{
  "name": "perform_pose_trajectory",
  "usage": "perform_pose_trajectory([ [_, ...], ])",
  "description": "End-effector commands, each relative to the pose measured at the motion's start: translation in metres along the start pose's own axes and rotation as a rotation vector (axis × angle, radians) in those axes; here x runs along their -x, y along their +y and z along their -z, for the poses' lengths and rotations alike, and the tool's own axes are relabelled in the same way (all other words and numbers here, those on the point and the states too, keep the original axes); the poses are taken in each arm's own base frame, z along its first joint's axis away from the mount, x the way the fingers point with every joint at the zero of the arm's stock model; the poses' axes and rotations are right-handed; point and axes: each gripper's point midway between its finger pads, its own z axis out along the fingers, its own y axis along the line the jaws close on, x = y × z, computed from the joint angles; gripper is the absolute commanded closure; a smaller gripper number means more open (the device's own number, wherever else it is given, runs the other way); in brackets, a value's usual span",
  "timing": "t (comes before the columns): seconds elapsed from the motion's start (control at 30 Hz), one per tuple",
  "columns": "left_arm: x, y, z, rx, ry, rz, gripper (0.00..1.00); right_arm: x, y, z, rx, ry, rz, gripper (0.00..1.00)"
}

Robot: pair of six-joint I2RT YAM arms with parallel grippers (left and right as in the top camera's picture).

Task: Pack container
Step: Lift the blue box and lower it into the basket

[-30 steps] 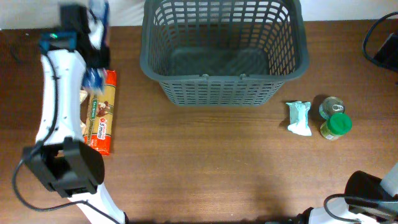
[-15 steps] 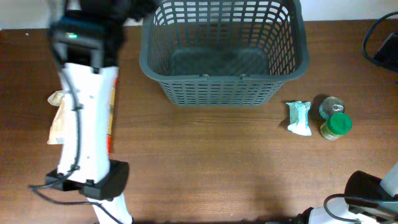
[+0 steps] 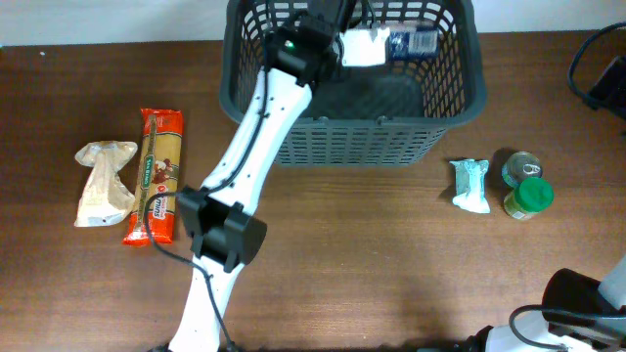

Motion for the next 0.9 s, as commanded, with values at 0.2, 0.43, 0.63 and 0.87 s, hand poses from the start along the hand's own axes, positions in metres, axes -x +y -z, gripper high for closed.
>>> perform_pose_trajectory([
  [0.2,-0.043,-0.017,-0.053,-0.052,0.055,0.037,0.98,-0.001,-0.002,0.000,-0.002,0.001,-0.011,0.11],
  [0.43,-0.054,-0.034,-0.076,-0.108,0.010,0.092,0.98,-0.001,-0.002,0.000,-0.002,0.001,-0.011,0.11],
  [0.63,-0.049,-0.043,-0.081,-0.138,-0.025,0.093,0.98,-0.001,-0.002,0.000,-0.002,0.001,-0.011,0.11],
  [0.87,-0.044,-0.040,-0.081,-0.123,-0.033,0.135,0.37,-0.003,-0.003,0.000,-0.004,0.011,-0.011,0.11],
])
